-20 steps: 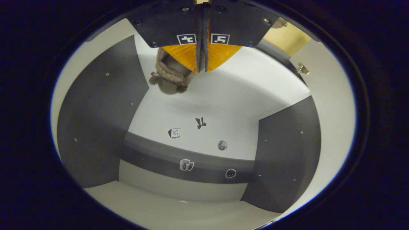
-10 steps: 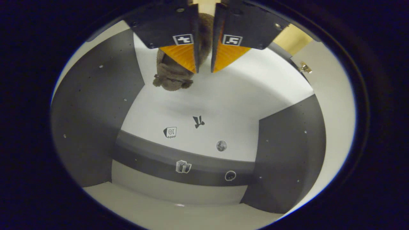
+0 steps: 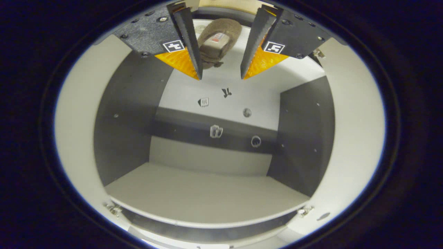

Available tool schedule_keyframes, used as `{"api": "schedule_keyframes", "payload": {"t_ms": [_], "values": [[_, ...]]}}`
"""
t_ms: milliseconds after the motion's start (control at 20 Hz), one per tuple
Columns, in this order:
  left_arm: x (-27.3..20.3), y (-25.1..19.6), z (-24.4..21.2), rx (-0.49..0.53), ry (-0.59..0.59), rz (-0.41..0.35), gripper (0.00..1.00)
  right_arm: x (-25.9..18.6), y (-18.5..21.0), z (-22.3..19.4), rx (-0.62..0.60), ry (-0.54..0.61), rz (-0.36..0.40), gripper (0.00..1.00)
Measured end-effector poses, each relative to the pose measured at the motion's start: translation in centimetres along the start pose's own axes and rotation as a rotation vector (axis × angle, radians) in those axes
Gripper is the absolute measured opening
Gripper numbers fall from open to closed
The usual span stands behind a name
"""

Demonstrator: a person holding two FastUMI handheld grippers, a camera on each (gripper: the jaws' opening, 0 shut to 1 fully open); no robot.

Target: Grab one shoe with the right hand and put it into the shoe cabinet, grab the other shoe with the left hand and put it into the shoe cabinet; then close the right door with the right hand and the left door with the left hand.

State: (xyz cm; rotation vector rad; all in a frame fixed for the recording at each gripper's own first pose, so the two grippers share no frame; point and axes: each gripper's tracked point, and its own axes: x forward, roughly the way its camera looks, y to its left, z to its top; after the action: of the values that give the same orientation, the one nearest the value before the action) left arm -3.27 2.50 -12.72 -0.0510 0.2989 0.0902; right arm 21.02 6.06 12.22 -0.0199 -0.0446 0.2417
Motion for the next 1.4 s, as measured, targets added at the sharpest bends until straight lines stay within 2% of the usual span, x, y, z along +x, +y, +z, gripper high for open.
{"api": "schedule_keyframes", "payload": {"t_ms": [100, 150, 200, 250, 300, 450, 500, 550, 650, 850, 950, 1050, 1250, 1300, 1350, 1400], "values": [[0.0, -1.3, -2.0, 0.029, 0.045, -0.038, 0.97, -5.0, 1.0, 0.7, 0.060, -0.015, 0.045, 0.77], [0.2, -2.1, -3.3, 0.040, 0.075, -0.061, 0.97, -7.6, 1.6, 0.5, 0.079, -0.006, 0.077, 0.77], [0.5, -3.3, -4.3, 0.036, 0.103, -0.096, 0.97, -9.7, 1.9, -0.1, 0.082, 0.011, 0.087, 0.73], [0.9, -4.6, -5.2, 0.025, 0.131, -0.133, 0.97, -11.5, 1.8, -1.5, 0.067, 0.046, 0.084, 0.72], [1.5, -5.6, -6.3, 0.019, 0.168, -0.159, 0.97, -13.4, 1.6, -3.3, 0.056, 0.096, 0.079, 0.77], [3.2, -7.3, -9.7, 0.008, 0.280, -0.193, 0.97, -16.4, 0.0, -9.1, 0.069, 0.256, 0.041, 0.77], [3.7, -7.4, -10.6, 0.001, 0.308, -0.194, 0.98, -16.7, -0.5, -10.8, 0.096, 0.303, 0.032, 0.77], [4.5, -7.7, -11.5, -0.012, 0.327, -0.190, 0.98, -17.3, -1.4, -11.8, 0.100, 0.332, 0.006, 0.73], [5.2, -7.4, -13.1, -0.028, 0.356, -0.155, 0.96, -17.8, -2.7, -13.1, 0.040, 0.367, -0.010, 0.73], [6.2, -6.5, -16.8, -0.049, 0.429, -0.098, 0.96, -18.5, -1.3, -14.3, -0.050, 0.404, 0.059, 0.72], [6.7, -5.9, -18.0, -0.030, 0.450, -0.089, 0.94, -18.7, 0.0, -14.6, -0.008, 0.420, 0.091, 0.73], [7.1, -6.0, -18.0, -0.077, 0.447, -0.092, 0.94, -19.0, 0.6, -15.4, 0.041, 0.446, 0.103, 0.73], [7.2, -4.4, -19.0, -0.135, 0.477, -0.027, 0.89, -19.2, 2.1, -16.2, -0.002, 0.467, 0.153, 0.73], [7.5, -4.2, -19.3, -0.143, 0.477, -0.028, 0.89, -19.3, 2.4, -16.2, -0.001, 0.471, 0.161, 0.73], [7.5, -4.9, -20.2, -0.153, 0.517, -0.068, 0.89, -19.2, 2.6, -16.2, 0.004, 0.474, 0.166, 0.73], [7.4, -5.7, -21.1, -0.150, 0.561, -0.103, 0.76, -19.1, 2.8, -16.3, 0.014, 0.477, 0.166, 0.73]]}}
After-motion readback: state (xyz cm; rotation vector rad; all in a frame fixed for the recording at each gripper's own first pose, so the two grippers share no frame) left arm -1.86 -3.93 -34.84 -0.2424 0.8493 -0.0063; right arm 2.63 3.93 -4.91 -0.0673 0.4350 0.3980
